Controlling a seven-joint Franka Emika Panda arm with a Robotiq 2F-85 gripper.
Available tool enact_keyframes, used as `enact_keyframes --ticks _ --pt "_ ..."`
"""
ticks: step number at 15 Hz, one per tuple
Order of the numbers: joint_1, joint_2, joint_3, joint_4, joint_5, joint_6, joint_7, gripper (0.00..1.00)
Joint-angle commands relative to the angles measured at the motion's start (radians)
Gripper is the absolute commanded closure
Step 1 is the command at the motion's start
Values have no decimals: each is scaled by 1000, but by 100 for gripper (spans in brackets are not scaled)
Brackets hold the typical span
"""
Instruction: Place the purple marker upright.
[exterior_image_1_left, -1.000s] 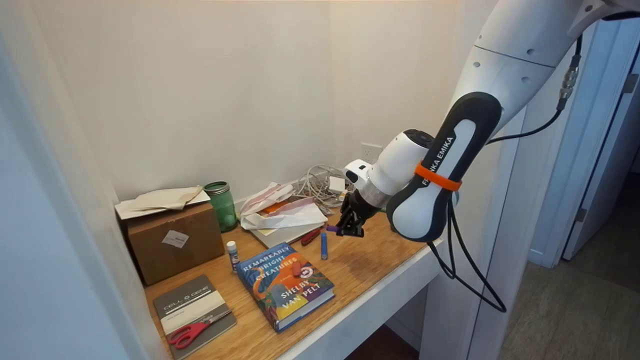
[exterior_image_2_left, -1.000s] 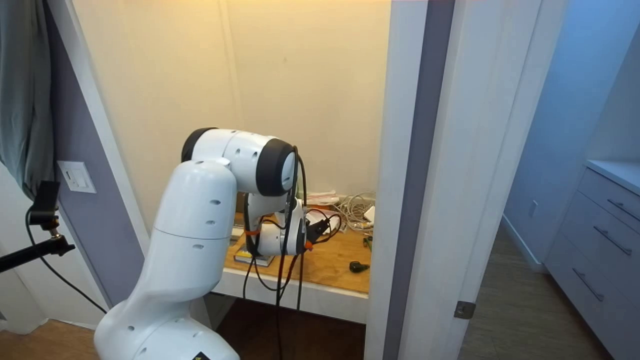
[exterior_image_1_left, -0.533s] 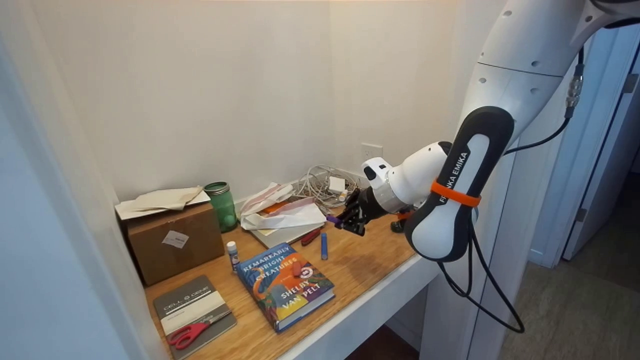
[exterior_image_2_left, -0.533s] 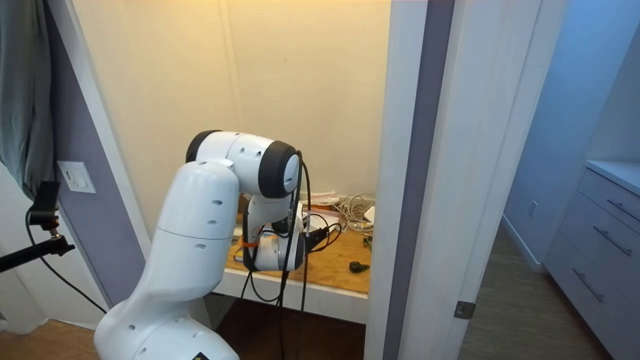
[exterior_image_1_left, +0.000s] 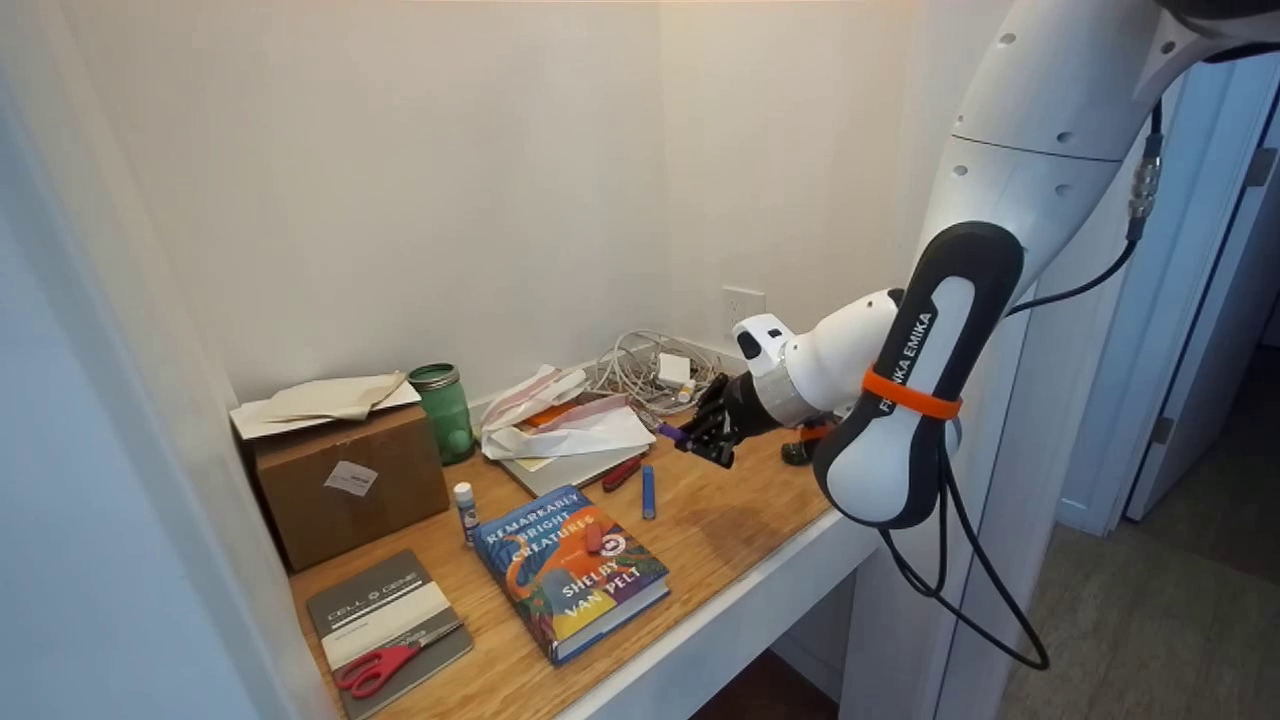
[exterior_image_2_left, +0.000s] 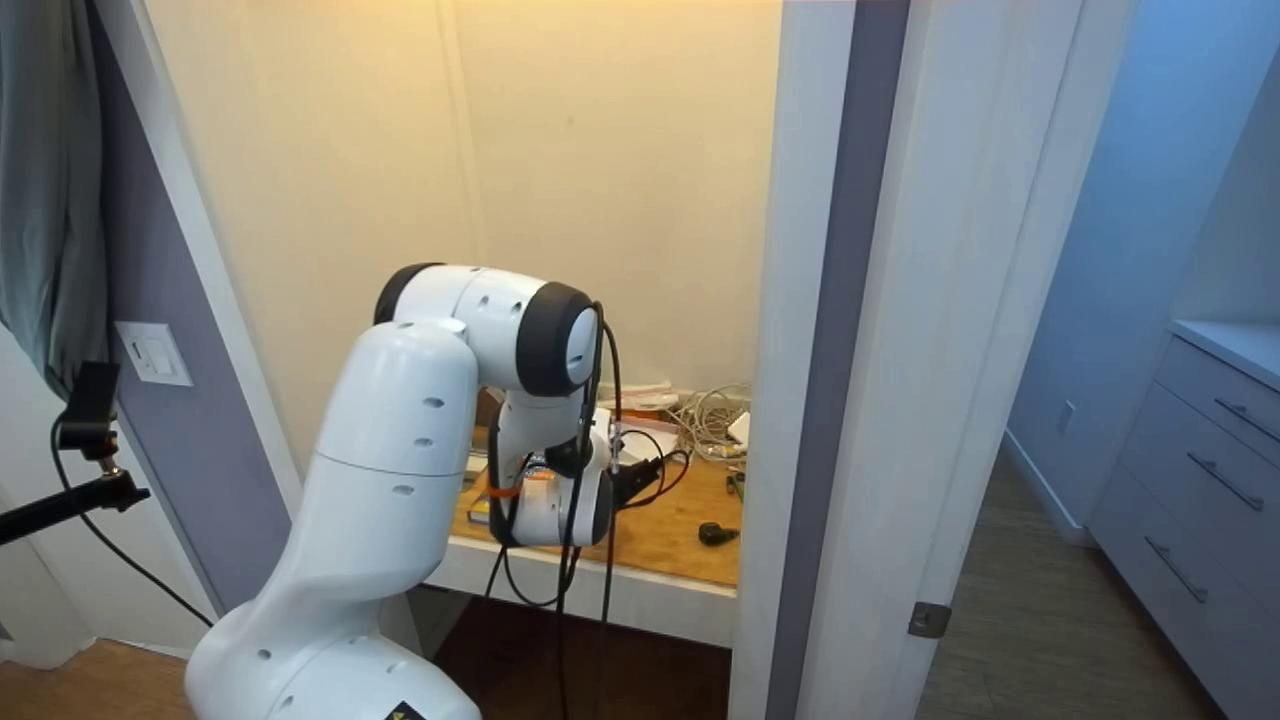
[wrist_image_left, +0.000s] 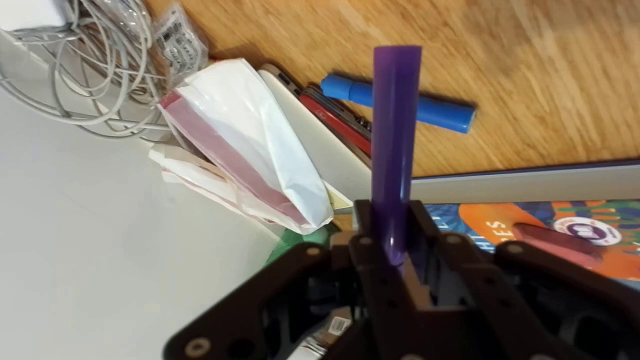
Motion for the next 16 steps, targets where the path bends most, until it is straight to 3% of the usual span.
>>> enact_keyframes --ticks 1,6,7,8,11,13,14,15,16 --pt "32 38 -42 -24 77 184 49 95" --pt "19 129 -35 -27 115 479 194 95" --pt "-87 103 78 23 117 394 179 95" --pt "-93 119 86 31 116 403 189 95" --pt "-209 144 211 103 114 399 174 95" --pt "-233 171 232 91 113 432 166 95" --pt "-104 101 82 80 88 394 253 82" --pt "-114 109 89 80 88 396 257 82" --pt "-223 140 210 75 100 387 175 82"
